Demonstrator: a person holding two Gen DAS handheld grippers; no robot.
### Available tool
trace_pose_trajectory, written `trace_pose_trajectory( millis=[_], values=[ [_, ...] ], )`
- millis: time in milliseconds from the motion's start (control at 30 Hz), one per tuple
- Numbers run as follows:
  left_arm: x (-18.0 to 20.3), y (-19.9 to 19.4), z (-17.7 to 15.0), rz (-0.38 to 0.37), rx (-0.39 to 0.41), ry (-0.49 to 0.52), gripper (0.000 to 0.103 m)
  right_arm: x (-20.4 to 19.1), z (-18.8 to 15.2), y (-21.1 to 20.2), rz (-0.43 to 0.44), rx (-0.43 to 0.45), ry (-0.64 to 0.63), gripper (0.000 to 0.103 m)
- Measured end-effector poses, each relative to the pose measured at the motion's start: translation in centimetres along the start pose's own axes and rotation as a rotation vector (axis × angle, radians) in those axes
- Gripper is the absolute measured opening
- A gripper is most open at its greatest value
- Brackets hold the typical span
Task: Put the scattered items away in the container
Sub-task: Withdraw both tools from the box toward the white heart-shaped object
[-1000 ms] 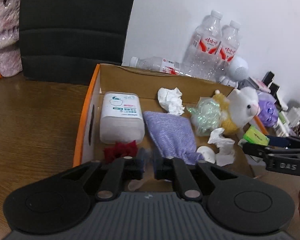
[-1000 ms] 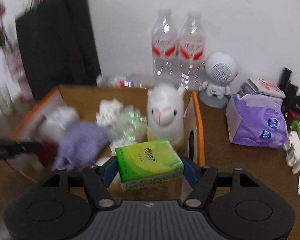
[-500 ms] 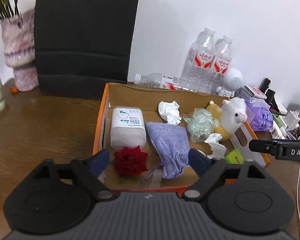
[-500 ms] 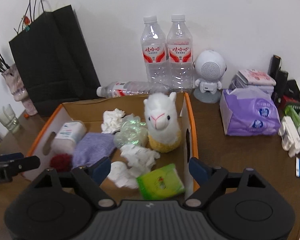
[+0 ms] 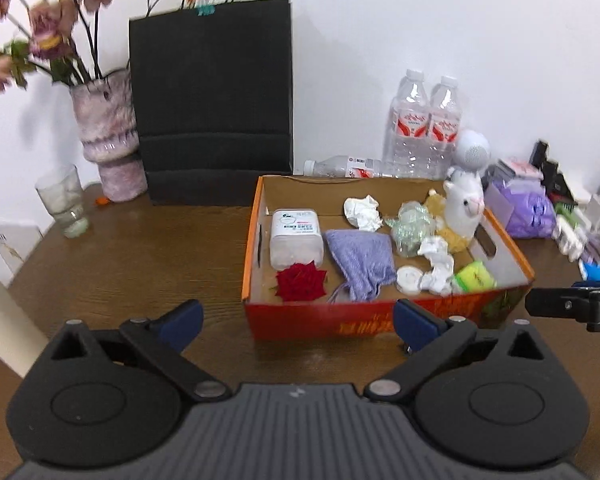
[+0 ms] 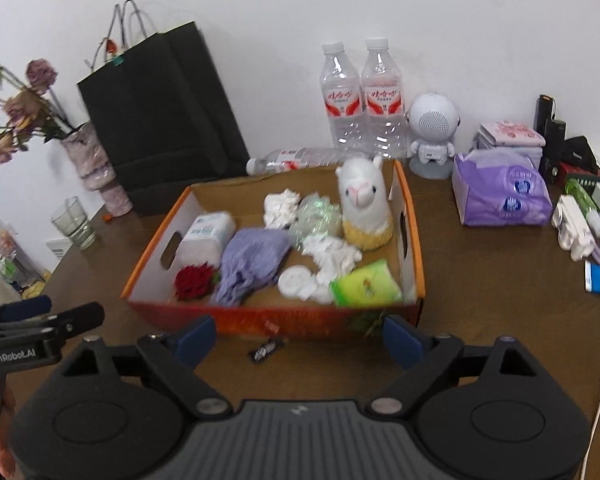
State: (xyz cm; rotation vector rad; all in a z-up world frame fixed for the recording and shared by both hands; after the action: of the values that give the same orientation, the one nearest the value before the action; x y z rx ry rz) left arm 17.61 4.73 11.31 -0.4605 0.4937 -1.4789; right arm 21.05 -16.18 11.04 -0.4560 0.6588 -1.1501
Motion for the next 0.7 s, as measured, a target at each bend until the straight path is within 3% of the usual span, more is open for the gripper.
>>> trace_pose_trajectory(
  millis=[233, 400, 700],
  values=[
    [2.0, -0.6, -3.0, 0.012, -0.023, 0.037, 0.103, -0.8, -3.3, 0.6, -0.065, -0.021, -0.052, 0.092],
    [2.7, -1.9, -4.7, 0.042, 0.063, 0.049, 0.103, -1.4, -5.3, 0.1, -0.056, 0.012, -0.061, 0.092],
    [3.2, -4.8, -8.9, 0.032, 0.201, -0.003, 0.103, -1.4, -9.4, -2.1, -0.085, 0.184, -0.094, 0.092]
  ],
)
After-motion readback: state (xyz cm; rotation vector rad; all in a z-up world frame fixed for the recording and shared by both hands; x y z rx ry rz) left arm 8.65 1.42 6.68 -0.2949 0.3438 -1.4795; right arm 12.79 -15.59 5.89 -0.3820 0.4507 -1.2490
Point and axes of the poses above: each gripper's, at about its wrist camera, not at the fingertips, and y roughly the way its jaws point, x to its right, z to its top, the point moved 4 cm from there along y, roughly the way its jaws point, and after that the axes turned 5 degrees about x, right-handed, at the moved point
